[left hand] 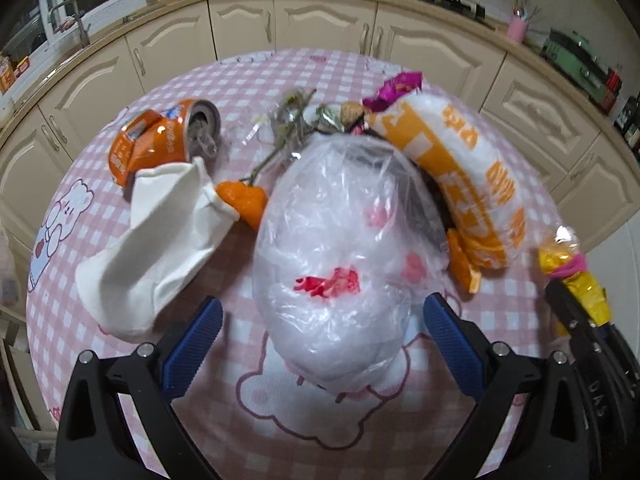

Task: Collect trash
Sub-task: 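Grasp the yellow-pink bottle with the right gripper while the left gripper approaches the white plastic bag, then grasp the white plastic bag with the left gripper while the right gripper holds the bottle, then carry both items over the blue bin and open both grippers to drop them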

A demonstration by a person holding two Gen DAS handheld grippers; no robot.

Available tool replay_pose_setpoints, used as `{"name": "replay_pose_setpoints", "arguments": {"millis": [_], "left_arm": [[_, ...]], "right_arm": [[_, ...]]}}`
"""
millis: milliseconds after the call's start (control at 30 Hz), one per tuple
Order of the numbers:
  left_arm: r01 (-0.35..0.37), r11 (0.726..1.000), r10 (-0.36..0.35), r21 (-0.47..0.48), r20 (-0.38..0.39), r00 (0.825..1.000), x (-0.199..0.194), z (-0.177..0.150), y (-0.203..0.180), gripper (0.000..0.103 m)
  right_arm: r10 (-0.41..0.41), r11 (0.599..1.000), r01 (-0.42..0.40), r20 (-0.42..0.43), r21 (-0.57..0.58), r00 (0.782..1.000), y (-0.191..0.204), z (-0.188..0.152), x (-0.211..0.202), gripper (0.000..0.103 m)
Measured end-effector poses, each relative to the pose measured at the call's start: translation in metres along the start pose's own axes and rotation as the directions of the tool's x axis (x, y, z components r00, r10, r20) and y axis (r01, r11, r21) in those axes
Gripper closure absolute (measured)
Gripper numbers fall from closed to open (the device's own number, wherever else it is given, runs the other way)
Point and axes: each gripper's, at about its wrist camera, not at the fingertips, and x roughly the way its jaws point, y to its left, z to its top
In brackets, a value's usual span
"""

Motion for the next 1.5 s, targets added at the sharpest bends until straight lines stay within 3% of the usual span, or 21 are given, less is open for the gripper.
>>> {"name": "replay_pose_setpoints", "arguments": {"millis": [33, 100, 200, 567, 900, 1200, 1500], "left_arm": [[0.002, 1.000, -0.002, 0.008, -0.010, 1.000, 0.002, -0.001, -0.001, 0.015], [-0.042, 0.999, 0.042, 0.024, 0.006, 0.999, 0.000, -0.003, -0.003, 0.051], [-0.037, 0.999, 0.037, 0.016, 0.035, 0.999, -0.006, -0.006, -0.002, 0.056], [-0.003, 1.000, 0.001, 0.024, 0.059, 0.998, -0.035, -0.025, -0.001, 0.059], [0.037, 0.996, -0.044, 0.086, 0.081, 0.996, -0.063, -0.054, -0.026, 0.059], [0.083, 0.979, -0.103, 0.185, 0.101, 0.989, -0.090, -0.078, -0.068, 0.059], [0.152, 0.935, -0.181, 0.321, 0.062, 0.981, -0.097, -0.097, -0.135, 0.059]], "right_arm": [[0.004, 1.000, -0.004, -0.001, 0.006, 1.000, -0.002, 0.000, 0.000, 0.080], [0.007, 1.000, -0.007, -0.006, 0.017, 1.000, -0.005, -0.001, 0.002, 0.080], [0.010, 1.000, -0.009, -0.011, 0.022, 1.000, -0.006, -0.004, 0.001, 0.080], [0.002, 0.999, -0.003, 0.032, 0.035, 0.999, -0.010, -0.017, -0.033, 0.080], [0.000, 0.996, -0.005, 0.062, 0.084, 0.998, -0.025, -0.032, -0.064, 0.080], [-0.047, 0.986, 0.033, 0.082, 0.162, 0.996, -0.058, -0.052, -0.088, 0.077], [-0.132, 0.953, 0.102, 0.088, 0.286, 0.987, -0.116, -0.075, -0.109, 0.077]]}}
